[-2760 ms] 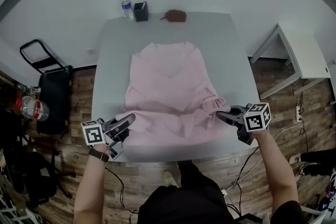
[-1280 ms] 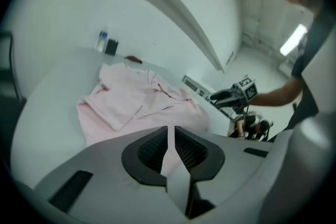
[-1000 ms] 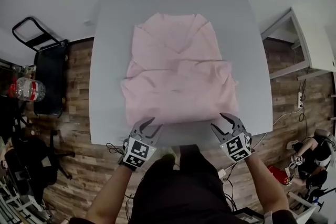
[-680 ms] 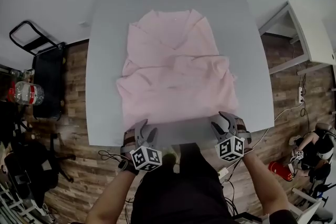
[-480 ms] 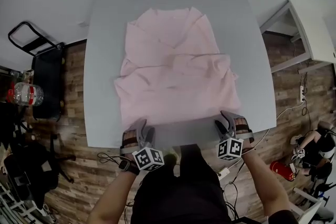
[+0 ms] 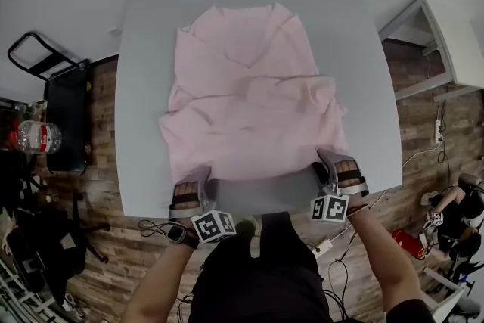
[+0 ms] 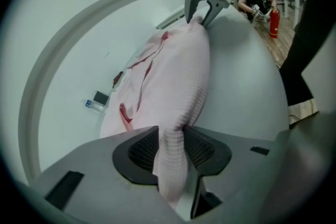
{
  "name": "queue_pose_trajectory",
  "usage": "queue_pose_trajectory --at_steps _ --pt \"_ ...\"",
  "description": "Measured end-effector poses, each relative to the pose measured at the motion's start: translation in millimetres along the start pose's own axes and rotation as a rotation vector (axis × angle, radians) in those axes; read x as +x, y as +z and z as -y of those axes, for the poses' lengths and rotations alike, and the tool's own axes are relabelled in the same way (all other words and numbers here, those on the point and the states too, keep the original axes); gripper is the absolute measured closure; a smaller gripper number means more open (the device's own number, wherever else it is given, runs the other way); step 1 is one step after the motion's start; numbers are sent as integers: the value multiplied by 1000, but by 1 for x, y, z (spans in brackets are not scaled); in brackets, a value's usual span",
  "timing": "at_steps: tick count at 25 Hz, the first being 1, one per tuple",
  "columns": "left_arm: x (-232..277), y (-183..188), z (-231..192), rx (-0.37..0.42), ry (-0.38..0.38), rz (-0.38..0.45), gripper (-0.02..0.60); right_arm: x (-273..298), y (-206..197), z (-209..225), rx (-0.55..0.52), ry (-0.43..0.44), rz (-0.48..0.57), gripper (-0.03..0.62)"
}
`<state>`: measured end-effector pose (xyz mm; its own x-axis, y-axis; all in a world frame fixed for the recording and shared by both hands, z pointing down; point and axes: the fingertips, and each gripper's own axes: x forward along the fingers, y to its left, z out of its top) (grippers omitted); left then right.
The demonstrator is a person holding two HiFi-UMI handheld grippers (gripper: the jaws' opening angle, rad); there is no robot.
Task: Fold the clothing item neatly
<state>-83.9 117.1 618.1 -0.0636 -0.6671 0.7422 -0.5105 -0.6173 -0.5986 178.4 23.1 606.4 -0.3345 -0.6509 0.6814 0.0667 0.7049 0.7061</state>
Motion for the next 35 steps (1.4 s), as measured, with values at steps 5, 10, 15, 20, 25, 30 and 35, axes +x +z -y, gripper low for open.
queue_pose_trajectory --at_steps 5,10,15,20,25,30,35 --pt "-2 -1 4 50 -69 16 550 -1 1 -9 -12 63 2 540" --pt "-19 -1 -2 78 -215 24 557 -22 6 -5 20 161 2 548" --pt "-63 -7 15 98 -403 2 558 -66 17 -18 33 303 4 548" --pt "-116 -2 8 147 -550 3 558 -121 25 -17 44 385 7 548" --pt "-137 18 -48 205 -549 46 558 -149 34 28 35 384 9 548" --pt "-124 43 -130 205 -420 58 558 -134 43 115 20 278 41 549" --pt "-72 60 -211 126 -305 16 558 -73 49 197 3 214 70 548"
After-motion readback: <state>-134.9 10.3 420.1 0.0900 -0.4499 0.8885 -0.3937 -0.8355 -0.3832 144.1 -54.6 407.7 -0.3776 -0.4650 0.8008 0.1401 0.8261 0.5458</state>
